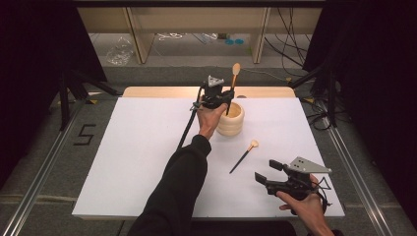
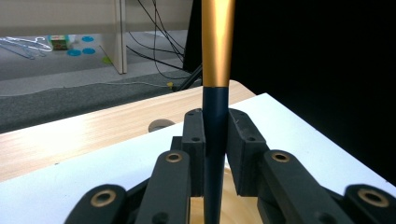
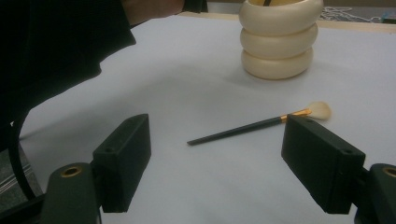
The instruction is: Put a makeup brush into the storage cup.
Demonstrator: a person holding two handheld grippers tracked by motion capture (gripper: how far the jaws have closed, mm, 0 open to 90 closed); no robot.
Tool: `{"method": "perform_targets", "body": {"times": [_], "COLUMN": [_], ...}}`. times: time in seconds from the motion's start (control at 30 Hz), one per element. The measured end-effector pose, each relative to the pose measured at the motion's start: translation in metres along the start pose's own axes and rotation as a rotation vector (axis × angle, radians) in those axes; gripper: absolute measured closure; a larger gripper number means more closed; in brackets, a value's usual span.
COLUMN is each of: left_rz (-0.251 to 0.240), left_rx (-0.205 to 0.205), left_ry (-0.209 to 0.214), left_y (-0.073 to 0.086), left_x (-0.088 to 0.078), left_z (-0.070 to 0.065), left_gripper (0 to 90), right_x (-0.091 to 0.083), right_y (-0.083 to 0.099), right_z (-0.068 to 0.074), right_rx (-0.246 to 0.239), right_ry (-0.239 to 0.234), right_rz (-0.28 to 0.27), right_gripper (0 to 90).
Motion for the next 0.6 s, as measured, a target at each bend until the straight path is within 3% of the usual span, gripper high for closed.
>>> {"method": "perform_targets", "body": {"times": [0.6], "left_rz": [-0.001], "left_rx": [-0.012], "left_ry": [-0.002], "left_y": [0.016], "left_x": [0.005], "left_z": [0.001], "left_gripper": [77.7], "right_x": [0.000], "right_y": [0.000], "right_z": [0.000], "right_rx": [-0.003], "right_ry": [-0.001], "right_rz": [0.001], "right_gripper": [25.3]}}
Point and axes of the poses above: each handheld gripper's, and its own axes: x roughly forward along the jaws, y roughly out of its underside, z roughly to its left, the point moved 10 cm from there along x, roughly forward along the jaws, and after that the axes turned 12 degrees about x, right-handed, at the moved point
